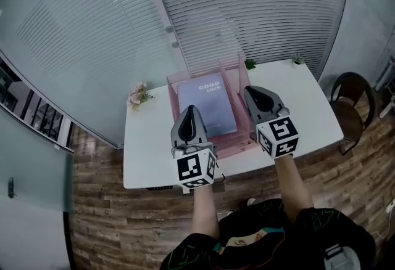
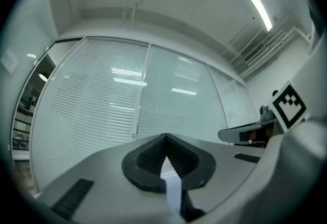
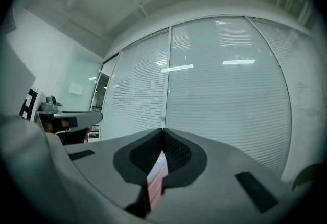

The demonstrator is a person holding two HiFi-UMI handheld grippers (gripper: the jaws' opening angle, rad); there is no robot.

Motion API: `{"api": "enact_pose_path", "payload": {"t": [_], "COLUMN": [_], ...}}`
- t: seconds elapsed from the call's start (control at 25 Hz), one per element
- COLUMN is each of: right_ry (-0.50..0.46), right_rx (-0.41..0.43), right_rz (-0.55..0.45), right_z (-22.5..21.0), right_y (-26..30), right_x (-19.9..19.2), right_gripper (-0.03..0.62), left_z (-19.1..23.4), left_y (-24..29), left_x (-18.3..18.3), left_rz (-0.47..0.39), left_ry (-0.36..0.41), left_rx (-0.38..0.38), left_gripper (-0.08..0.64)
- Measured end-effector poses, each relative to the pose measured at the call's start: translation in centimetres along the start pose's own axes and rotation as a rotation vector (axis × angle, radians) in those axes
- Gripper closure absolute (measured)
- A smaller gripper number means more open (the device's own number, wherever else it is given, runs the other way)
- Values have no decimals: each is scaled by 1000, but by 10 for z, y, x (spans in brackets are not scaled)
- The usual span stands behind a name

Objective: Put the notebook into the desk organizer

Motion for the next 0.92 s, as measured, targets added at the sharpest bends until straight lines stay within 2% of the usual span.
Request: {"api": "enact_pose_path", "payload": {"t": [0.16,0.92], "right_ry": [-4,-48], "right_rx": [12,97], "right_rz": [15,-14], "right_z": [-2,3], "right_y": [-8,-26], "right_x": [-11,-18], "right_gripper": [589,590], "left_z": [-8,-26], "left_y": [1,-16], "left_x": [-13,-19], "left_rz": [50,70], "left_ry": [-4,-14], "left_rx": [29,55], "left_gripper": [568,568]}}
Point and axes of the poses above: the fingertips, and each gripper's own axes: y forward along the fingers, z to its left, x out of its top, the point moved 5 cm from there along -y, backward along the fingers, and after that the axes turned 14 degrees about z, right-handed, at the moved point
